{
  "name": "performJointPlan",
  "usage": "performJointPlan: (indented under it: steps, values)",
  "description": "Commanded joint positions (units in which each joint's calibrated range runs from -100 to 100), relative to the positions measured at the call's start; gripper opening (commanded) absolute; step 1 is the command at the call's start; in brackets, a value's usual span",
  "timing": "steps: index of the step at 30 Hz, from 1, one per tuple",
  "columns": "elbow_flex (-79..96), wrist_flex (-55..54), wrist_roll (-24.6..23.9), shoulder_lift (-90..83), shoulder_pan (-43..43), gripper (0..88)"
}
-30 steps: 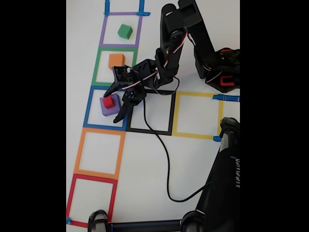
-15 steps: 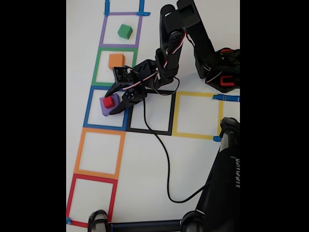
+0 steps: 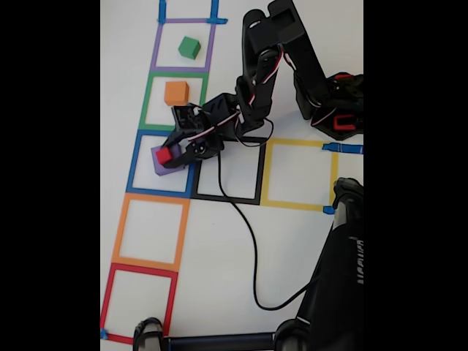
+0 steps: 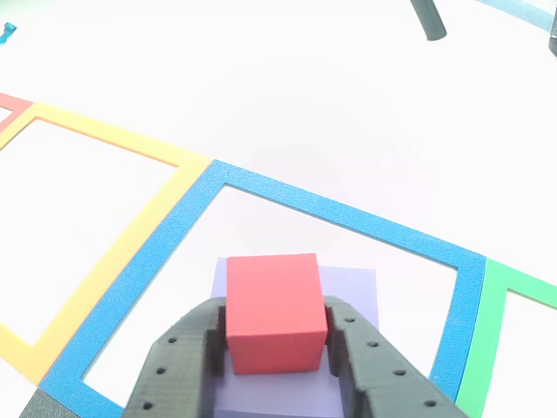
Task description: Tower of hanoi
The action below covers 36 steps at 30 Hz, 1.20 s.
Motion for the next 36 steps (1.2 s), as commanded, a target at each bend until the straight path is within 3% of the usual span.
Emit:
performJointPlan:
  steps: [1,8,17,25,30,36]
  values:
    - [-1.2,-1.2,0.4,-1.4,-1.0,0.7]
    - [0.0,5.4,0.4,-10.6,-2.0,0.2]
    - [5.1,36.3,0.4,-40.5,0.8,0.2]
    - [-1.3,81.4,0.4,-67.9,12.1,0.2]
    - [-22.6,110.0,0.4,-72.3,17.4,0.2]
    - [-50.8,134.6,0.4,-69.0,23.4,0.2]
